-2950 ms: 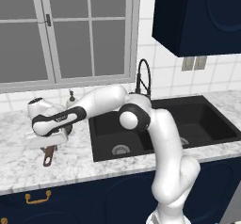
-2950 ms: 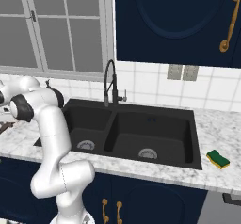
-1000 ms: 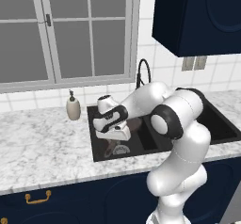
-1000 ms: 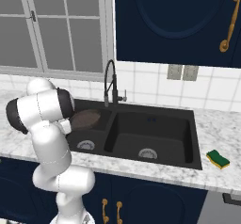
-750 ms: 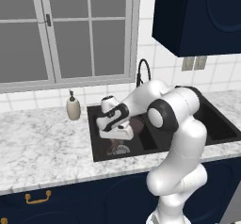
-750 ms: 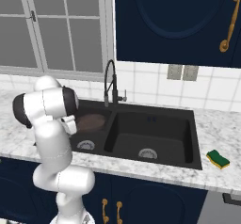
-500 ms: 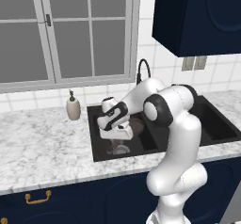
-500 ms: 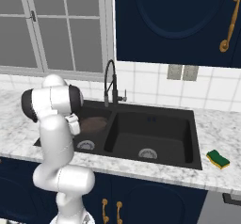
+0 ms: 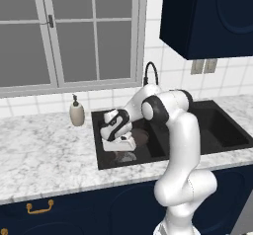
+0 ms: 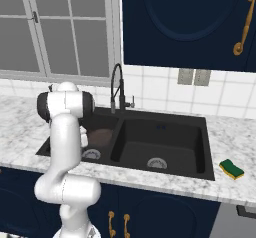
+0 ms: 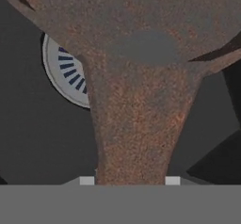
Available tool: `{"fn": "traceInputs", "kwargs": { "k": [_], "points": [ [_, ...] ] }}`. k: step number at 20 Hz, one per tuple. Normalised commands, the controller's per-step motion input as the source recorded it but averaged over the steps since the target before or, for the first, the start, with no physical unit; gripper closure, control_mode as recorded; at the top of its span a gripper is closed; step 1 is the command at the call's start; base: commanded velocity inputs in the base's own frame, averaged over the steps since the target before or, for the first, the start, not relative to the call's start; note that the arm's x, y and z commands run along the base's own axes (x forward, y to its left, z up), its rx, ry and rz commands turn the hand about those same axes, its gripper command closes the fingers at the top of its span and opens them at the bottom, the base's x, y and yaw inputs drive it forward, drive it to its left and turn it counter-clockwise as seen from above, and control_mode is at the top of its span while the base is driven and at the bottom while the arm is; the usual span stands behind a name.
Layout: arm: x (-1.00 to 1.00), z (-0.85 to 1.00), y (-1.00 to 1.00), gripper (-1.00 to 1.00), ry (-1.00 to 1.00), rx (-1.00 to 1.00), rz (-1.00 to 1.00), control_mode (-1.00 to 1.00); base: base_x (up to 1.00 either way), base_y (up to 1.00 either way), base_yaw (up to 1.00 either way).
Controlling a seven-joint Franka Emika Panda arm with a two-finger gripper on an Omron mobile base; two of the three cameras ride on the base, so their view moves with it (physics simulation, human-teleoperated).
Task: Pick the pan and sponge and place them into the sink. Then turn on the water.
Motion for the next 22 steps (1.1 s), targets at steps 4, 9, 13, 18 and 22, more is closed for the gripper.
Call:
{"fn": "traceInputs", "kwargs": {
  "k": [4, 9, 13, 18, 22],
  "points": [
    [0.35, -0.54, 0.08, 1.0, 0.07, 0.0, 0.06, -1.0, 0.0, 0.0, 0.0],
    [0.23, -0.42, 0.16, 1.0, 0.1, 0.0, 0.06, -1.0, 0.0, 0.0, 0.0],
    [0.15, -0.42, 0.24, 1.0, 0.1, 0.0, 0.06, -1.0, 0.0, 0.0, 0.0],
    [0.1, -0.23, 0.2, -1.0, 0.1, 0.0, 0.05, -1.0, 0.0, 0.0, 0.0],
    [0.04, 0.08, 0.0, -1.0, 0.01, 0.02, 0.02, -1.0, 0.0, 0.0, 0.0]
  ]
}}
